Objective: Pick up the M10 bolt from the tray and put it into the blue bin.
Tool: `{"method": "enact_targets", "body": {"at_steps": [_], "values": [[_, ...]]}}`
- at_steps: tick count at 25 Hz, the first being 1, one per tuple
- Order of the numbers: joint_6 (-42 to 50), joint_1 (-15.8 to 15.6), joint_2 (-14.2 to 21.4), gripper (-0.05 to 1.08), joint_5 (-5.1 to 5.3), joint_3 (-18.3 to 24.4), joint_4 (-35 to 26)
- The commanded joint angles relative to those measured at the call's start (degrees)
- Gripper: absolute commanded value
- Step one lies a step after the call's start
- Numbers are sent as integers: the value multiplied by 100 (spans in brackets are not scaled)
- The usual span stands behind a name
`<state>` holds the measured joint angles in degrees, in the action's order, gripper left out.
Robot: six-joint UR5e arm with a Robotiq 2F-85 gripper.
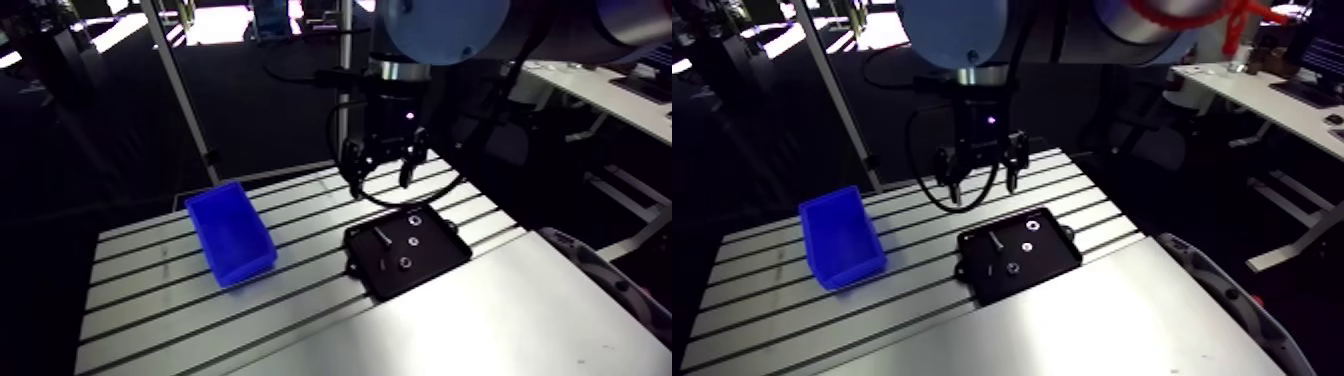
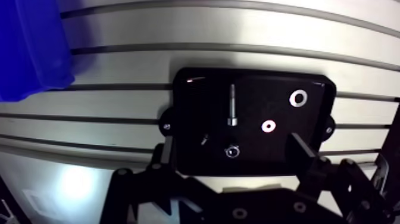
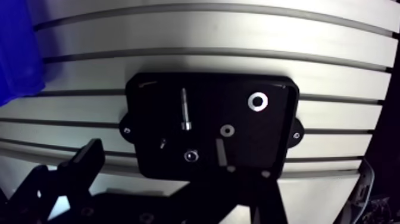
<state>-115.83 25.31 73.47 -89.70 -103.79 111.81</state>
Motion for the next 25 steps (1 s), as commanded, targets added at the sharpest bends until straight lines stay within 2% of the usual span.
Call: {"method": "enact_targets", "body": {"at_steps": [1, 5, 8, 12, 16, 18, 24, 25], "values": [[65, -17, -22, 1, -105, -181, 206], [74, -26, -39, 1, -113, -243, 276], [135, -34, -66, 1, -237, -322, 382], [223, -87, -136, 2, -289, -348, 426], [232, -87, -162, 8, -395, -357, 435], [232, -87, -180, 17, -421, -374, 514], [223, -87, -312, 30, -623, -401, 672], [214, -87, -329, 31, -623, -401, 672]]}}
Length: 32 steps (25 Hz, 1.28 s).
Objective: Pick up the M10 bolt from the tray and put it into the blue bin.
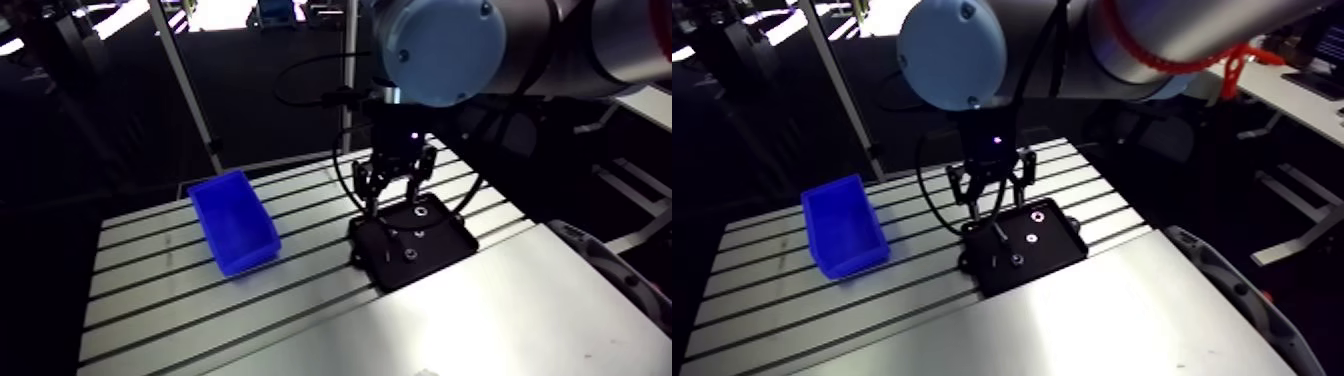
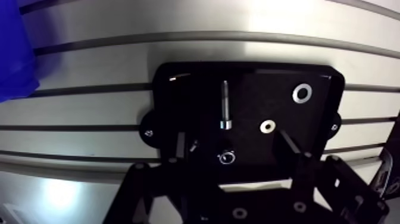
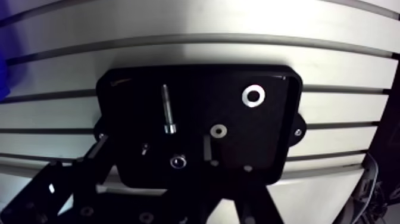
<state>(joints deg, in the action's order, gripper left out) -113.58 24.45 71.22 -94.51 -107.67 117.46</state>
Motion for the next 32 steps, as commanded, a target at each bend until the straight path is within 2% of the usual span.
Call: {"method": "enact_targets", "body": {"at_steps": [1, 8, 15, 21, 32], "values": [[-20, -1, -131, 33, -152, -13, 106], [-99, -54, -158, 43, -143, -57, 203], [-108, -195, -255, 44, -160, -57, 352], [-99, -195, -325, 46, -187, -57, 352], [-99, -186, -378, 46, -169, -22, 361]]}}
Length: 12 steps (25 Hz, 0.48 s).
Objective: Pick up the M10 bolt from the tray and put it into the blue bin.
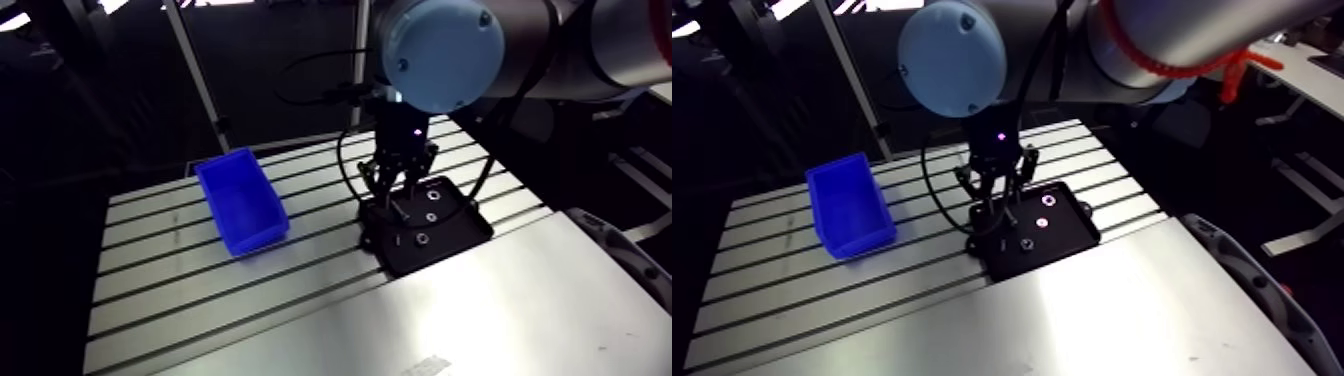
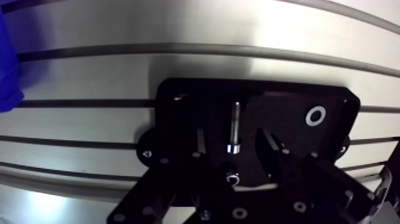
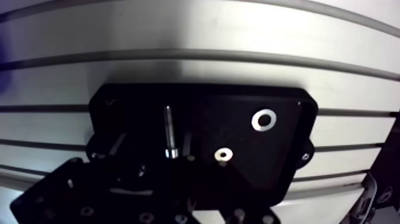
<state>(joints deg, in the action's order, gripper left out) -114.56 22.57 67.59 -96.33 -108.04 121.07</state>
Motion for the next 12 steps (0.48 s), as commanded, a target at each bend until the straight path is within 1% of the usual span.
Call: {"method": "enact_targets", "body": {"at_steps": [1, 12], "values": [[-1, 2, -23, 46, 13, 15, 1], [-1, 28, -67, 46, 13, 6, 1]]}}
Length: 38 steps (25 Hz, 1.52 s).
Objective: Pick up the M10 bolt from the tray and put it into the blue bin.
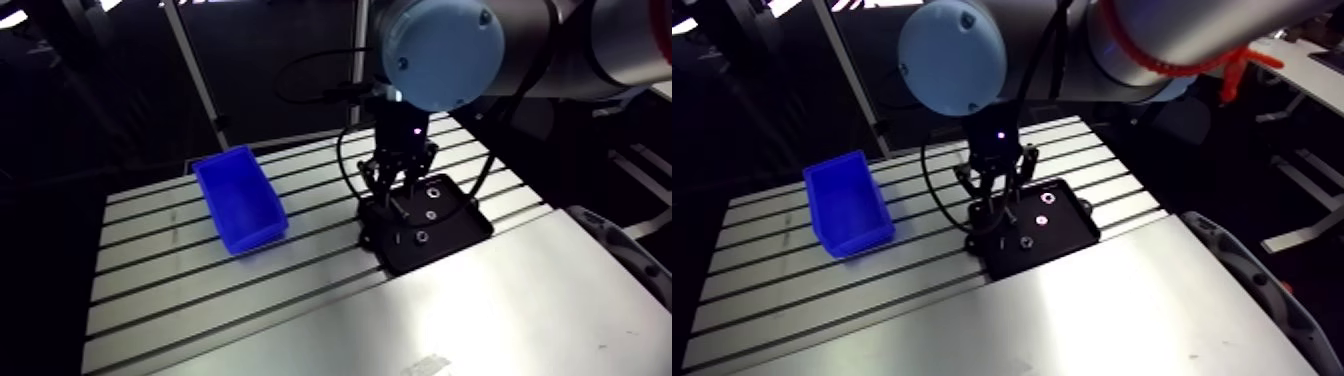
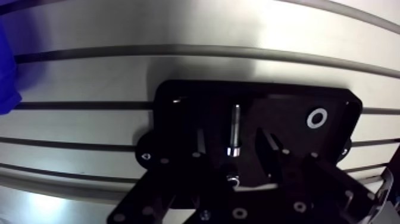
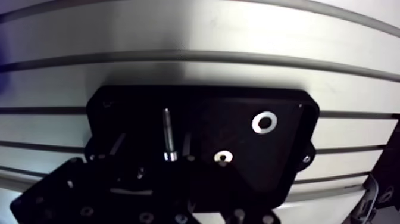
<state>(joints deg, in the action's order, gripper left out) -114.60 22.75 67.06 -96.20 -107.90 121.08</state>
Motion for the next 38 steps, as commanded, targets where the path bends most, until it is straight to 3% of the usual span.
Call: {"method": "enact_targets", "body": {"at_steps": [1, 21, 38], "values": [[3, 11, -40, 46, 0, -7, 0], [-14, 2, -110, 47, 9, -34, 184], [-14, 2, -110, 56, 0, -86, 193]]}}
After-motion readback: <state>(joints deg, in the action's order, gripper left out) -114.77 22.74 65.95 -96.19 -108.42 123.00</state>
